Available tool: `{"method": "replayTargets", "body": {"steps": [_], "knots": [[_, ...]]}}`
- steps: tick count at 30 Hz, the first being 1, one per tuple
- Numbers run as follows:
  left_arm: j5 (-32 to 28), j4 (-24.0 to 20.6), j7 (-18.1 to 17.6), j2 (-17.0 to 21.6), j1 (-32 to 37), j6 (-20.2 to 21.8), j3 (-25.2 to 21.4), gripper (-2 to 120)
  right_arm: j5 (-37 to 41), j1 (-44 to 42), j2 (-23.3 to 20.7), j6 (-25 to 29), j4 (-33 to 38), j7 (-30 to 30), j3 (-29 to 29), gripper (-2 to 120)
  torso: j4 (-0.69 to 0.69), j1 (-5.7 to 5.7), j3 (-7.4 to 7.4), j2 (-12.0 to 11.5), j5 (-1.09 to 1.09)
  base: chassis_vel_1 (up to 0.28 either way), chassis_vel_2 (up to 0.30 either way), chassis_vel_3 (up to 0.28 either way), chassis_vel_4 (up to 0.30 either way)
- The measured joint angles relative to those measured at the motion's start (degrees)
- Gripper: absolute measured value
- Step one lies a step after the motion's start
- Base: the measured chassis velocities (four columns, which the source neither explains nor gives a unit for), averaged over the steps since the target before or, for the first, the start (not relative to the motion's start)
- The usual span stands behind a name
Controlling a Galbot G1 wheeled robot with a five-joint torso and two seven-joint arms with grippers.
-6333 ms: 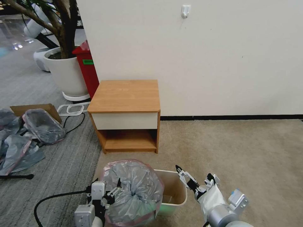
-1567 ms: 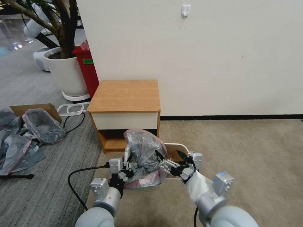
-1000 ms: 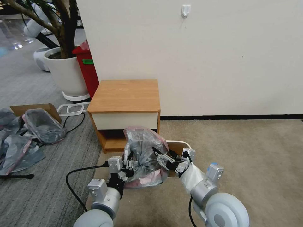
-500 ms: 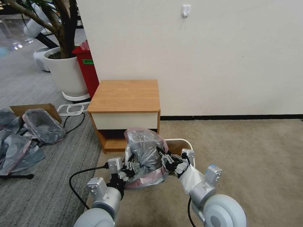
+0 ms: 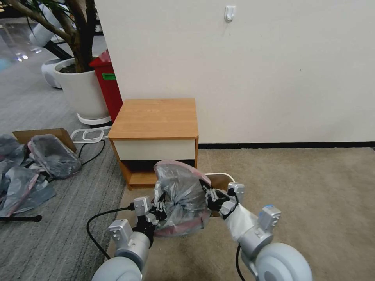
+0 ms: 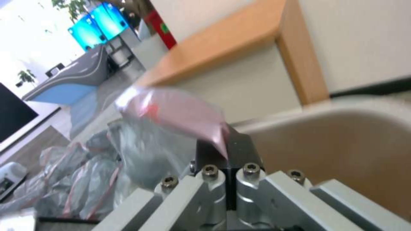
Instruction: Pick up the garbage bag from the table and place it over the trash can.
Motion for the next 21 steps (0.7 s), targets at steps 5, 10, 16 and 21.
{"method": "replayTargets", "body": {"steps": [5, 10, 16, 21], "knots": [[0.3, 0.0, 0.1, 0.0, 0.1, 0.1, 0.4, 5, 6.9, 4.5, -3.7, -2.8, 1.4, 0.8, 5.6, 0, 0.0, 0.0, 0.0, 0.0, 0.01, 0.0, 0.0, 0.0, 0.0], [0.6, -0.3, 0.4, -0.1, 0.3, 0.1, 0.9, 5, 12.2, 8.7, -7.7, -4.7, -0.2, 3.0, 8.8, 0, 0.0, 0.0, 0.01, 0.0, 0.01, 0.0, 0.0, 0.0, 0.0], [1.3, -0.5, 1.4, -0.1, 0.4, 0.2, 1.2, 5, 14.2, 10.6, -11.0, -7.2, -2.1, 4.2, 10.5, 0, 0.0, 0.0, 0.01, 0.0, 0.01, 0.0, 0.0, 0.0, 0.0], [1.6, -0.6, 2.3, -0.2, 0.5, 0.1, 1.4, 5, 17.7, 11.9, -12.8, -12.2, -3.9, 7.4, 11.8, 0, 0.0, 0.0, 0.0, 0.0, 0.01, 0.0, 0.0, 0.0, 0.0]]}}
